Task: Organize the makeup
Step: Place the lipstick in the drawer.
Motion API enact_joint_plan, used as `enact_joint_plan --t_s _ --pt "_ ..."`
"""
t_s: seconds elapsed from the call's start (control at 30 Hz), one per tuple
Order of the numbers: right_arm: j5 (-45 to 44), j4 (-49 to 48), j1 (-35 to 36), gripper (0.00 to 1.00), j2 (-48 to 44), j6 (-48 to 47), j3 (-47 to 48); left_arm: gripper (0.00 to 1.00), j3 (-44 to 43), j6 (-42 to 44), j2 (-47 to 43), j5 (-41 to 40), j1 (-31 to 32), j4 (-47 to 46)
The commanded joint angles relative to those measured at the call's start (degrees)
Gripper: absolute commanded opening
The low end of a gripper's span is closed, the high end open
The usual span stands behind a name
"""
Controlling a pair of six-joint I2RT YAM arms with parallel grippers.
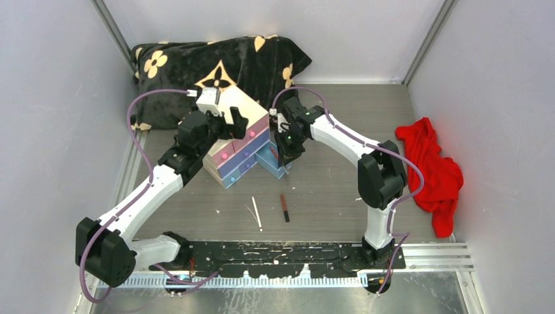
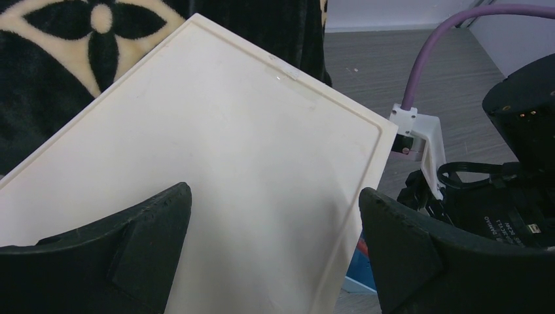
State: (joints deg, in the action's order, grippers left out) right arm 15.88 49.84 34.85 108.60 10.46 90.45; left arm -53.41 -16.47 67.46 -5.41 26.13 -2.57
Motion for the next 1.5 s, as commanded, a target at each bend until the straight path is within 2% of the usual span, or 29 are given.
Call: enact_joint_plan --t_s 0.0,0.1,0.33,1.1,1.2,1.4,1.47 --pt "6.6 -0.5 -2.7 0.01 0.5 1.2 2.8 0.99 1.9 -1.6 1.0 -1.6 -0.4 11.6" --pt "10.4 -1.2 -4.0 0.01 1.0 2.1 3.4 0.99 1.8 -1.5 0.8 -1.9 -0.4 11.8" --pt "12.0 0.3 -4.9 0.01 3.1 1.9 5.3 0.99 1.6 -1.2 0.2 -2.6 -0.4 12.2" --pt "13.1 1.7 -4.9 0.06 8.9 3.7 9.8 0.99 1.4 -1.1 -0.4 -2.6 -0.3 12.3" --pt "13.3 1.8 -4.9 0.13 10.0 4.0 11.1 0.99 1.3 -0.9 -0.7 -2.7 -0.4 12.6" --pt "12.9 1.7 -4.9 0.17 11.0 3.9 12.3 0.99 1.4 -0.7 -1.0 -3.1 -0.4 12.8" --pt "12.9 1.3 -4.9 0.22 10.9 3.8 11.8 1.00 1.5 -0.7 -1.0 -3.0 -0.3 12.8"
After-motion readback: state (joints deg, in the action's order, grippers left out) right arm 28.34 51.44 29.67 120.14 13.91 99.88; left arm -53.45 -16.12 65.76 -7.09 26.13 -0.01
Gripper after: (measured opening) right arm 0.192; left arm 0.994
